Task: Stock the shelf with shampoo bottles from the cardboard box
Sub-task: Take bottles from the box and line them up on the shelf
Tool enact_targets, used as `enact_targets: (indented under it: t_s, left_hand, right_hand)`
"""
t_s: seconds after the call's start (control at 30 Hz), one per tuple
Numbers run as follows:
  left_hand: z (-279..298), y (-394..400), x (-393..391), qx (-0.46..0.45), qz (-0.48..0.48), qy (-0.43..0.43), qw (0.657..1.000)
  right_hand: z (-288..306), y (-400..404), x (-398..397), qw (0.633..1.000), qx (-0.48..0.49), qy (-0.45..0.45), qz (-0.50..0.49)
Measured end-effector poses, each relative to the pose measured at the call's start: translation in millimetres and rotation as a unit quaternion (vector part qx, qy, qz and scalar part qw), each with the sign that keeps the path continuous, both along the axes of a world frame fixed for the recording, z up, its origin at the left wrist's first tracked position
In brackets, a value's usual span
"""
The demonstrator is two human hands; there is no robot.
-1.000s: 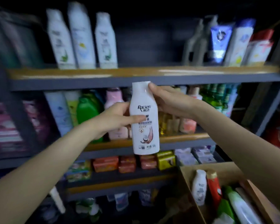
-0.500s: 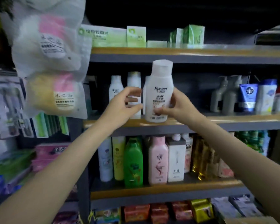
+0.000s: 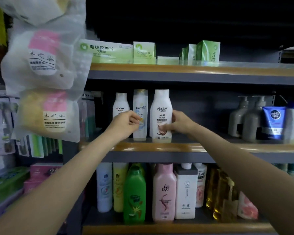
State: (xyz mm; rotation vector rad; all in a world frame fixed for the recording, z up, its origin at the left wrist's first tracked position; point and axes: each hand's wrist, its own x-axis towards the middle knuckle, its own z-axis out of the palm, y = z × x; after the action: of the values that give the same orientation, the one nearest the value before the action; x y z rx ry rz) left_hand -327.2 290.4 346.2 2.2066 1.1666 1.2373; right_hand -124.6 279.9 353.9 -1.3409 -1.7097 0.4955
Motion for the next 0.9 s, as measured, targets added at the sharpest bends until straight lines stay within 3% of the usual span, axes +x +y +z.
enact_targets:
  t_s: [0.13, 0.37, 0.9]
  left_hand:
    - [3.7, 9.6, 20.5, -0.028, 0.008, 0.068, 0.997]
    - [0.7, 18.3, 36.7, -0.066, 0.013, 0.090, 0.994]
    - [-1.0, 17.8, 55.4, -0.070, 0.045, 0.118, 0.990]
  right_hand:
    - [-7.6, 11.8, -0.1, 0.998, -0.022, 0.052, 0.005]
    - [0.2, 10.5, 13.6, 0.997, -0.067, 0.023, 0.017]
    - [-7.1, 9.1, 23.7, 0.997, -0.011, -0.004, -0.076]
